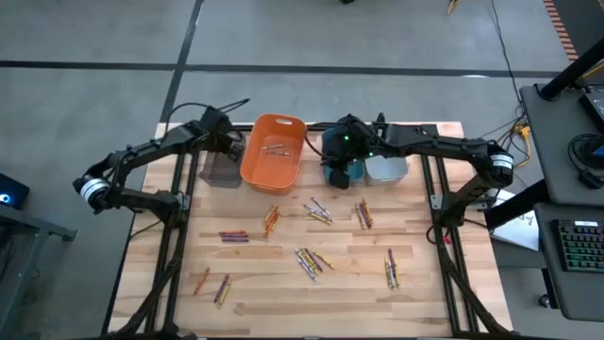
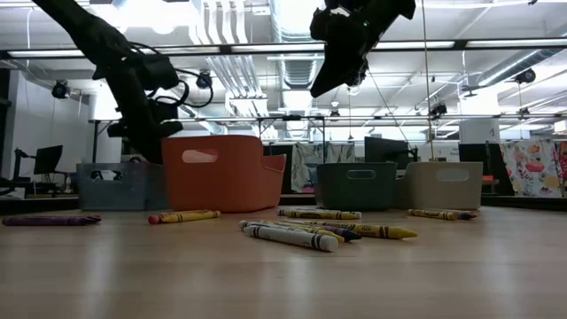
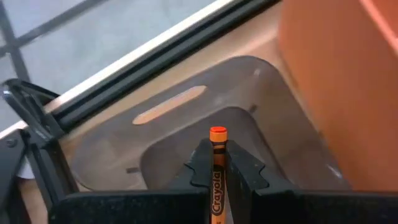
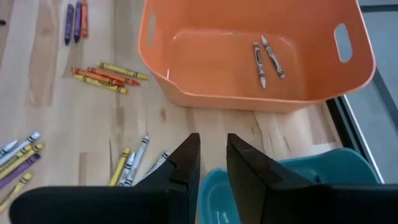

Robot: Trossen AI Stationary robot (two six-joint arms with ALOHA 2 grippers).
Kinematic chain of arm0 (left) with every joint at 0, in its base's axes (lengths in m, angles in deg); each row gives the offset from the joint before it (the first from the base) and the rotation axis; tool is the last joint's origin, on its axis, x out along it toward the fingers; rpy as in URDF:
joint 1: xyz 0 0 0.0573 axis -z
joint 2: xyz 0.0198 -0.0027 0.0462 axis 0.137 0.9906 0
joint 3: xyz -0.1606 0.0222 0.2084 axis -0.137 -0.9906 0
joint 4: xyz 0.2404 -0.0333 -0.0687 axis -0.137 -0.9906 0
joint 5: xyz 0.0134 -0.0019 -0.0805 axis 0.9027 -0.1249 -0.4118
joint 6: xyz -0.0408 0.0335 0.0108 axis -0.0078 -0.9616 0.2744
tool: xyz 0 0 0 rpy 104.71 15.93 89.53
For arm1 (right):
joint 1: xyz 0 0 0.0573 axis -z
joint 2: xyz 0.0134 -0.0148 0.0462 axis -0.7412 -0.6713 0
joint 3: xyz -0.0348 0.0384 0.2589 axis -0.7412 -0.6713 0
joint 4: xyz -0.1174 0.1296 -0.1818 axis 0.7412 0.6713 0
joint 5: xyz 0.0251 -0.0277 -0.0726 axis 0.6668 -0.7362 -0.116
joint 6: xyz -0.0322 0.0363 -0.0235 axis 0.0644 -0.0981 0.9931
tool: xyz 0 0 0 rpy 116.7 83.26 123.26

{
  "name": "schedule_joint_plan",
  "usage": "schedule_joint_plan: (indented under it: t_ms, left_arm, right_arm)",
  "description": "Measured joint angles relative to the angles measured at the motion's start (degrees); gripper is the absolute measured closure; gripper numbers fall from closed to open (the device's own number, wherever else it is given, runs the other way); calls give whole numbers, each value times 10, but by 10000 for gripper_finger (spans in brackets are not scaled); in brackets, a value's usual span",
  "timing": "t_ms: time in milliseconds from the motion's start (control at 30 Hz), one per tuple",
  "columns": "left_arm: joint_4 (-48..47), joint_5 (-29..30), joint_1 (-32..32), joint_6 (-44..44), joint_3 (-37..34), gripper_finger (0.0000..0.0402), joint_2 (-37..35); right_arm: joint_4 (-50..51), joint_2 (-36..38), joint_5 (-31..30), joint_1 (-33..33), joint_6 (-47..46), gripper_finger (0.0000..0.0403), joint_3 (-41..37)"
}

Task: Sort crayons
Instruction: Put the orange crayon into the black bin, then put the purple crayon into the blue bin

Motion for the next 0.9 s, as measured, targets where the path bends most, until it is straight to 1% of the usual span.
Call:
schedule_joint_plan:
  t_ms: [67,233,433,600,733,900]
  left_arm:
    - [8,17,-1,1,-1,401,5]
    - [18,86,-1,29,-5,401,35]
    - [21,89,-1,44,-8,400,86]
    - [23,94,-1,53,-4,377,110]
    - [23,94,-1,53,0,354,118]
    - [22,94,0,50,0,331,106]
  right_arm:
    - [-9,0,0,0,-7,335,0]
    - [-34,0,0,0,-33,335,0]
    - [-53,0,0,0,-46,335,0]
    - [-53,0,0,0,-46,335,0]
    - [-59,0,0,0,-46,335,0]
    - [-70,0,0,0,-45,335,0]
